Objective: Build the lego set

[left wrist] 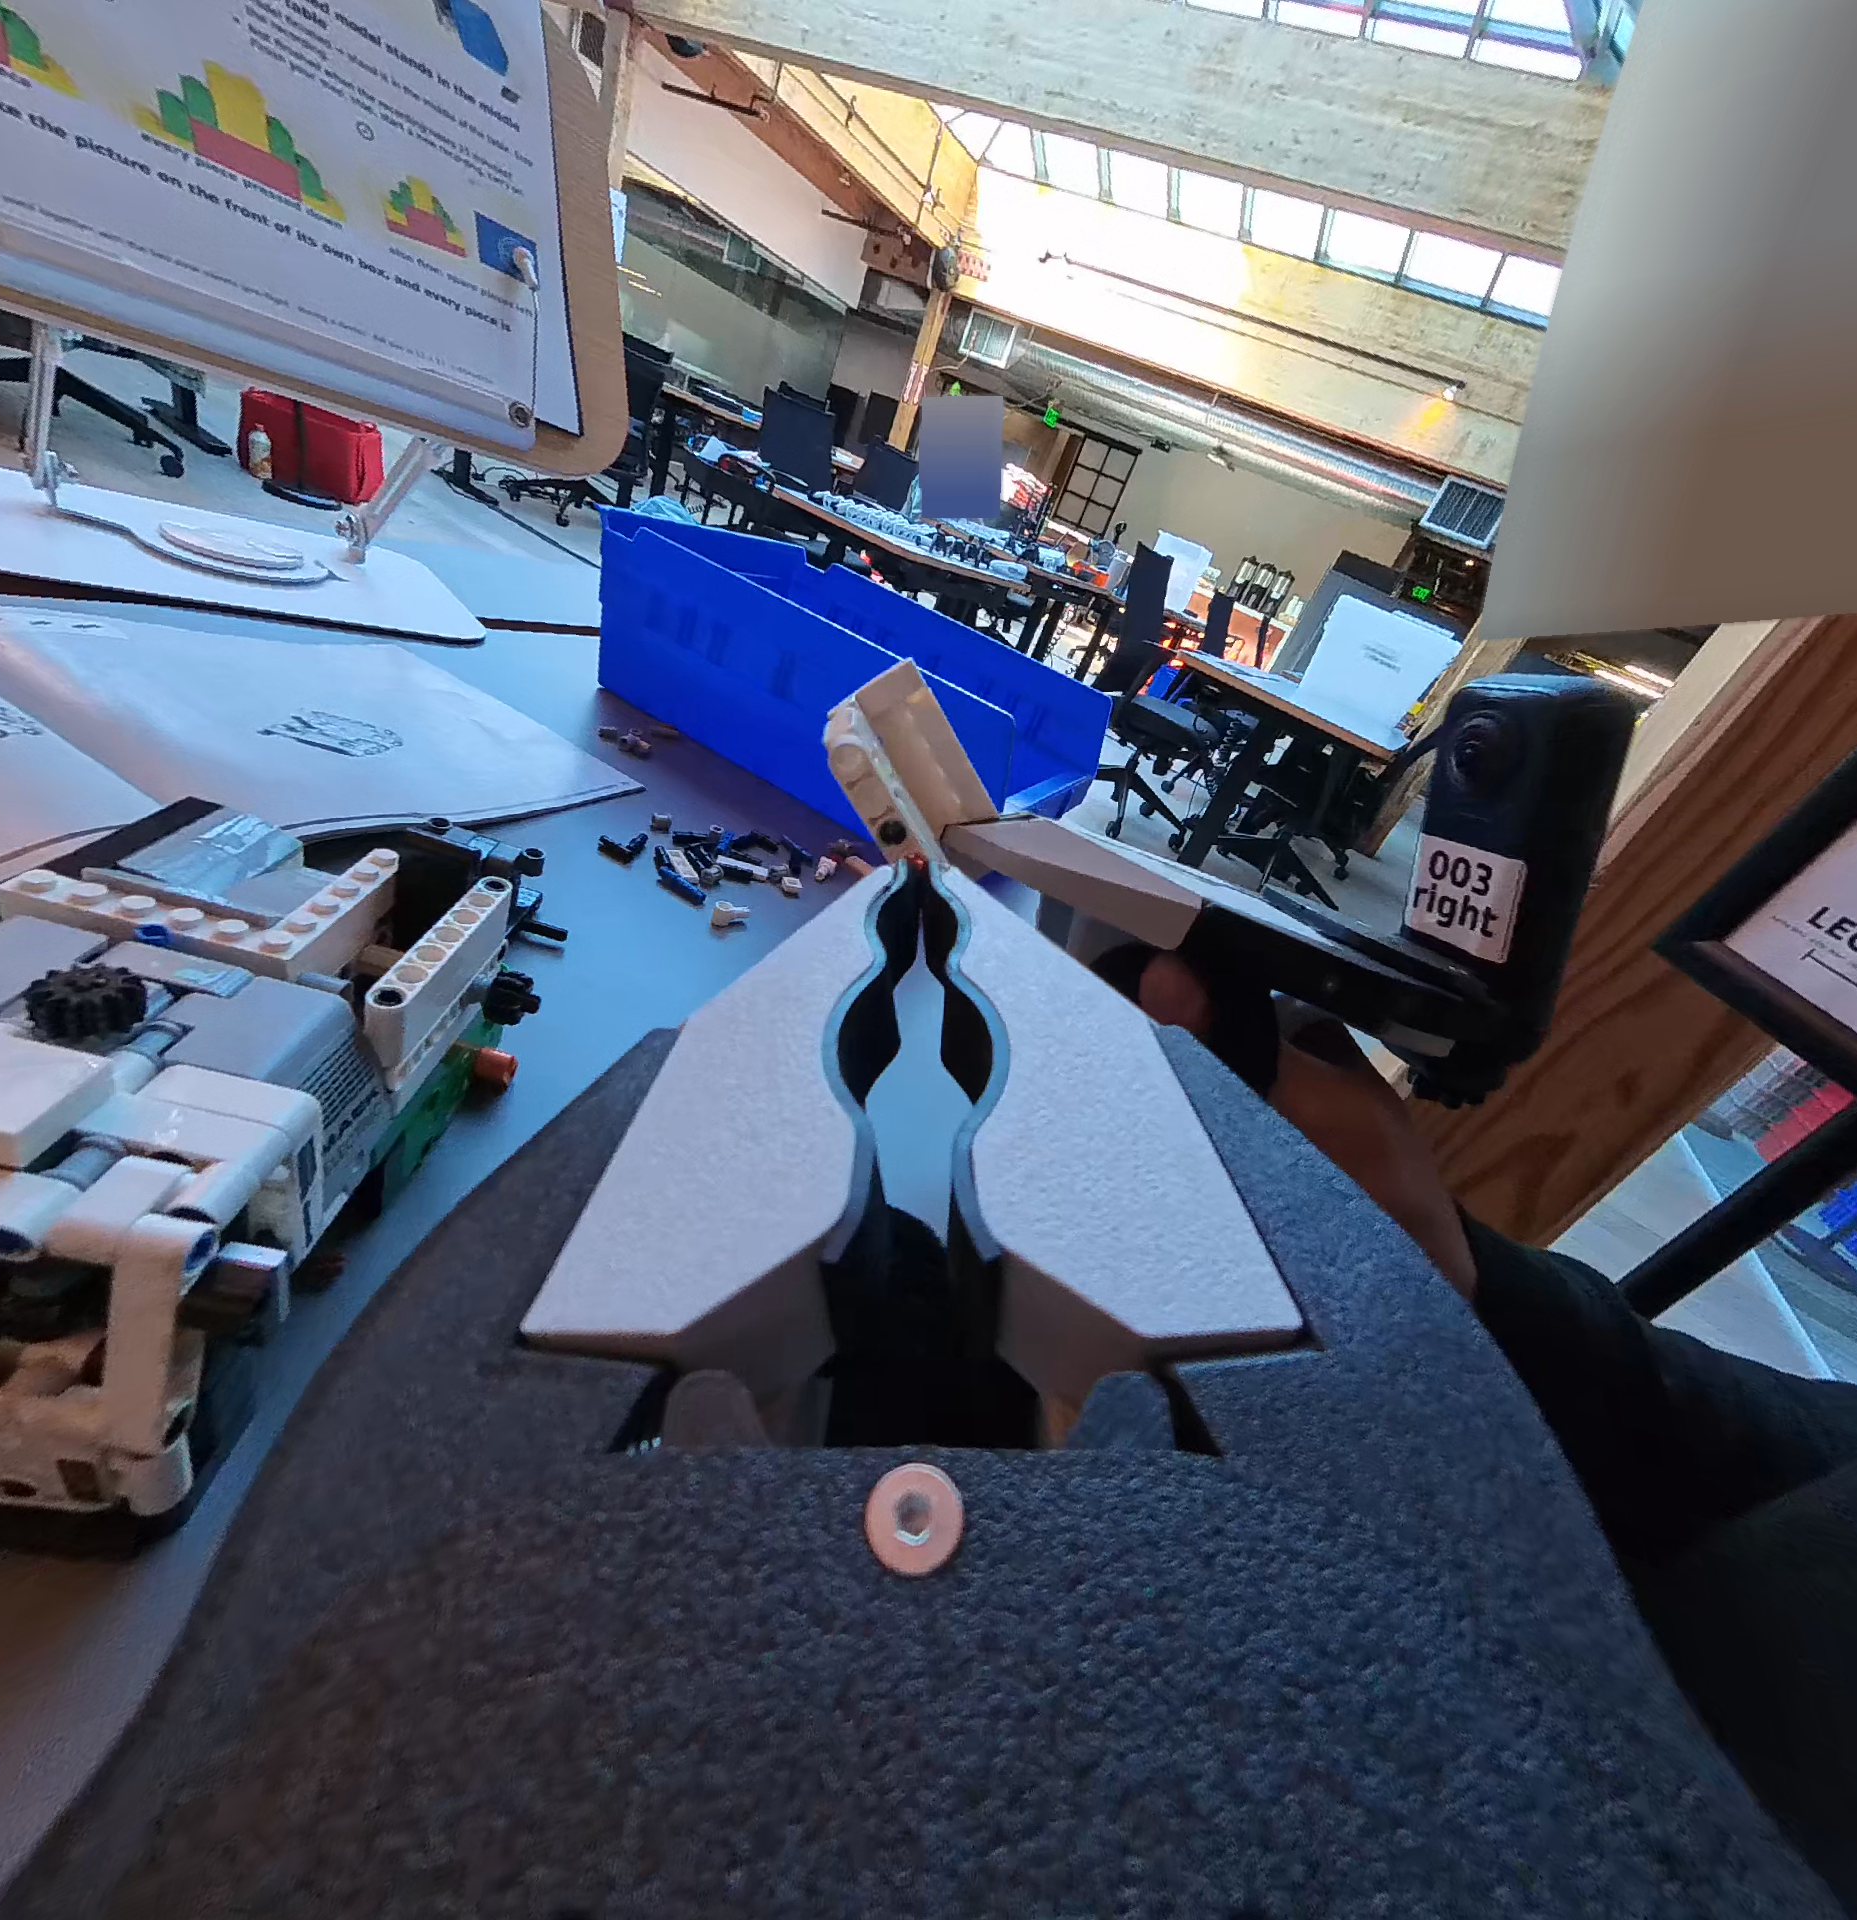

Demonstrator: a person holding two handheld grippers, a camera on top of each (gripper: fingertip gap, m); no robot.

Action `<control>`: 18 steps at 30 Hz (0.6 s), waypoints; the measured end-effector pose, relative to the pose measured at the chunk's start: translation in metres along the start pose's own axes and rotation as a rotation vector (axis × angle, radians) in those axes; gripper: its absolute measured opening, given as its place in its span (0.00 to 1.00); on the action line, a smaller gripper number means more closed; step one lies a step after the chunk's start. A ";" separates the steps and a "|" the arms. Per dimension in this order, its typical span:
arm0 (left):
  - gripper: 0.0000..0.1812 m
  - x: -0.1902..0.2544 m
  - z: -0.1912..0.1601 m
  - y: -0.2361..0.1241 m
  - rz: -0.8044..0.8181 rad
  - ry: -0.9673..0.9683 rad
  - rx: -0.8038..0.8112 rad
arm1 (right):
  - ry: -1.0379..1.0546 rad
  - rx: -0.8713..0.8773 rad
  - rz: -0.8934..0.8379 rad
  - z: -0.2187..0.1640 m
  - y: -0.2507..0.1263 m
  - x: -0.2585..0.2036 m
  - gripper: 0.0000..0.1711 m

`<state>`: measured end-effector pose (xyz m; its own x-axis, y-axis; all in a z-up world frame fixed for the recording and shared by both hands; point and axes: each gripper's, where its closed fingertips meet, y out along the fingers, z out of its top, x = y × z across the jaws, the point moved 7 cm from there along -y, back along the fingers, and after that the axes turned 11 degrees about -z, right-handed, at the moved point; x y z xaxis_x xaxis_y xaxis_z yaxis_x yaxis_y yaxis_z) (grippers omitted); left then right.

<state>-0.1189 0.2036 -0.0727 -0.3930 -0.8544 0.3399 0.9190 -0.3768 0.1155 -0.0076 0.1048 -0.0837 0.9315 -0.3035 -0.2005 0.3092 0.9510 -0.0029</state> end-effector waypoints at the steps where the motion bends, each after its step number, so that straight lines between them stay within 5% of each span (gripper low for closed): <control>1: 0.00 -0.001 0.000 0.000 0.006 0.004 0.002 | -0.006 0.001 -0.003 0.000 0.000 -0.001 0.04; 18: 0.00 -0.005 0.002 -0.001 0.040 0.021 -0.006 | -0.040 -0.009 -0.004 -0.002 0.000 -0.006 0.04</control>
<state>-0.1176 0.2084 -0.0725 -0.3564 -0.8762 0.3245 0.9339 -0.3440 0.0969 -0.0137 0.1069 -0.0839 0.9372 -0.3094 -0.1609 0.3116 0.9501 -0.0121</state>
